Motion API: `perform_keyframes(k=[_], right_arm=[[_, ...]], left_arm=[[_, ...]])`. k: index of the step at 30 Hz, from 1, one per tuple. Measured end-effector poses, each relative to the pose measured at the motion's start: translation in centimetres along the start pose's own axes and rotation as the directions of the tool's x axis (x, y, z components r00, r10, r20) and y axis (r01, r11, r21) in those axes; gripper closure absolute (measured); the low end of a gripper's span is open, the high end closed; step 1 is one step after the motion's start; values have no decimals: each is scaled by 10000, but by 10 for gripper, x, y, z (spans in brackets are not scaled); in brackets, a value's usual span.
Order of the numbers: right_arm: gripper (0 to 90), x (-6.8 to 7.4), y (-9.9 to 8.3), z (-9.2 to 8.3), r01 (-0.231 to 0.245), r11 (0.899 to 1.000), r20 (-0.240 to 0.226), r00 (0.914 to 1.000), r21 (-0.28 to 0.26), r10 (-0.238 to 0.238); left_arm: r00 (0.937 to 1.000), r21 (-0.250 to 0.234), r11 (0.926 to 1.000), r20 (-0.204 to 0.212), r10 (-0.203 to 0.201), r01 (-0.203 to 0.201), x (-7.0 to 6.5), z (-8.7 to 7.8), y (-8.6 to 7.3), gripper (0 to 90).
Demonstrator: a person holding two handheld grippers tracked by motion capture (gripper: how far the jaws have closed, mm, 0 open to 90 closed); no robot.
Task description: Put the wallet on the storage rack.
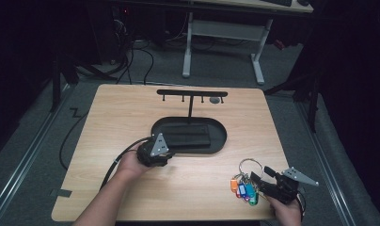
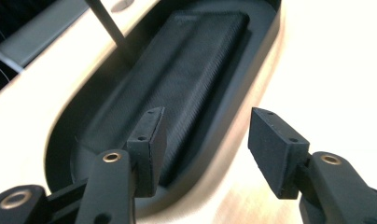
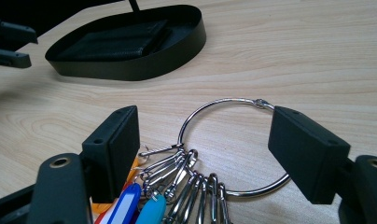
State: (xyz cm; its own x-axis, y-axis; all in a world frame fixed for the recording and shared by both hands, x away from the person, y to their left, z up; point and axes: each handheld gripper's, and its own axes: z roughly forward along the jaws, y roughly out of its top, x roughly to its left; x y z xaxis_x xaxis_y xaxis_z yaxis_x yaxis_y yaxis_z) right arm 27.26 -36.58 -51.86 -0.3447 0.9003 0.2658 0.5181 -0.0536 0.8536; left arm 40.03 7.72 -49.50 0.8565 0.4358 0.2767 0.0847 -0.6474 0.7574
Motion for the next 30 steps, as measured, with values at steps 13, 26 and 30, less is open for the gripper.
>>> perform_keyframes(k=[13, 26, 30], right_arm=[[253, -2, 1, -3, 22, 10000, 72, 10000, -49, -21], [255, -7, 3, -7, 183, 9998, 344, 9992, -118, -178], [262, -8, 4, -7, 178, 9998, 476, 9987, -46, -175]], left_arm=[[9784, -629, 9778, -398, -2027, 2000, -22, -32, -37, 423], [9188, -856, 9182, -489, -3917, 3869, -46, -92, -84, 378], [9087, -410, 9132, -906, -4075, 4054, -46, -97, -89, 357]])
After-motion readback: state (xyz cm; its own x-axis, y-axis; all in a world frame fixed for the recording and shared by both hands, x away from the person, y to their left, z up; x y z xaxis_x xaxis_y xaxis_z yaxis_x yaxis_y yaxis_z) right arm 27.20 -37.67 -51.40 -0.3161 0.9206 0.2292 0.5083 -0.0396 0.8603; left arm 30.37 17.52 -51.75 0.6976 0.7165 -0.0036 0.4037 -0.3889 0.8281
